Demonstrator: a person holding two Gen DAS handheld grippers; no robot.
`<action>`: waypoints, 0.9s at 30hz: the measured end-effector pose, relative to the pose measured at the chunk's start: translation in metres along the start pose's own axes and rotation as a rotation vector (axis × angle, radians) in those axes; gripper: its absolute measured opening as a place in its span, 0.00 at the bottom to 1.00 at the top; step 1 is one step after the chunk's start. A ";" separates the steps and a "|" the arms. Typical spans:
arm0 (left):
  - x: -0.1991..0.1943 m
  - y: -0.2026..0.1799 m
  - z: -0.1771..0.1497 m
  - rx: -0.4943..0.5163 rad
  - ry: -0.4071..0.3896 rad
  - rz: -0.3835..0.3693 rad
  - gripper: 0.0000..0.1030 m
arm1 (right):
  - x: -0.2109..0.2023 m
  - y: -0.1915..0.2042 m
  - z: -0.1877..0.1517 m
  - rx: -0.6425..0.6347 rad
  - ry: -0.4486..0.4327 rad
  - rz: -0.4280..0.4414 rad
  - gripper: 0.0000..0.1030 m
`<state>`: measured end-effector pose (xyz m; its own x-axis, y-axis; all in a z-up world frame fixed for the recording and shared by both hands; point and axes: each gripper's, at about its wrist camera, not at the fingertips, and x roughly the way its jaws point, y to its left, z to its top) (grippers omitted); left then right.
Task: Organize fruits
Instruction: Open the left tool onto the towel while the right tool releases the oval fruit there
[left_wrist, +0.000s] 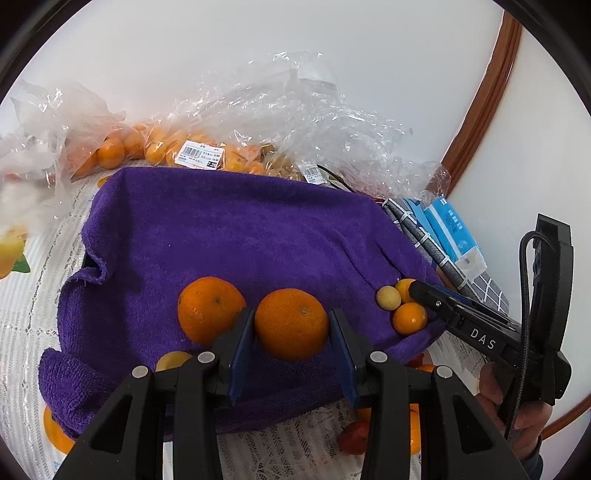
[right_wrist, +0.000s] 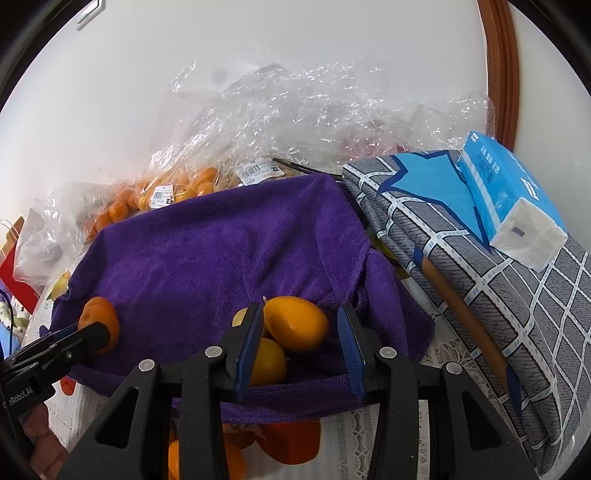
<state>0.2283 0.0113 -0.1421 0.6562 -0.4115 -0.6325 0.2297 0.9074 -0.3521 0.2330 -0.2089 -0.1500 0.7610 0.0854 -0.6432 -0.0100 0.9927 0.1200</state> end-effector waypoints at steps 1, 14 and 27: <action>0.000 0.000 0.000 -0.001 0.001 -0.001 0.37 | 0.000 0.000 0.000 0.000 -0.001 0.000 0.41; 0.004 -0.002 -0.001 0.013 0.017 0.012 0.37 | -0.009 0.001 0.000 0.005 -0.027 -0.009 0.49; 0.004 -0.004 -0.002 0.026 0.015 0.015 0.41 | -0.029 0.004 0.001 0.036 -0.070 0.026 0.49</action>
<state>0.2282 0.0057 -0.1447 0.6490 -0.3989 -0.6479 0.2383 0.9153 -0.3248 0.2115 -0.2075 -0.1296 0.8044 0.1033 -0.5850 -0.0076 0.9865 0.1638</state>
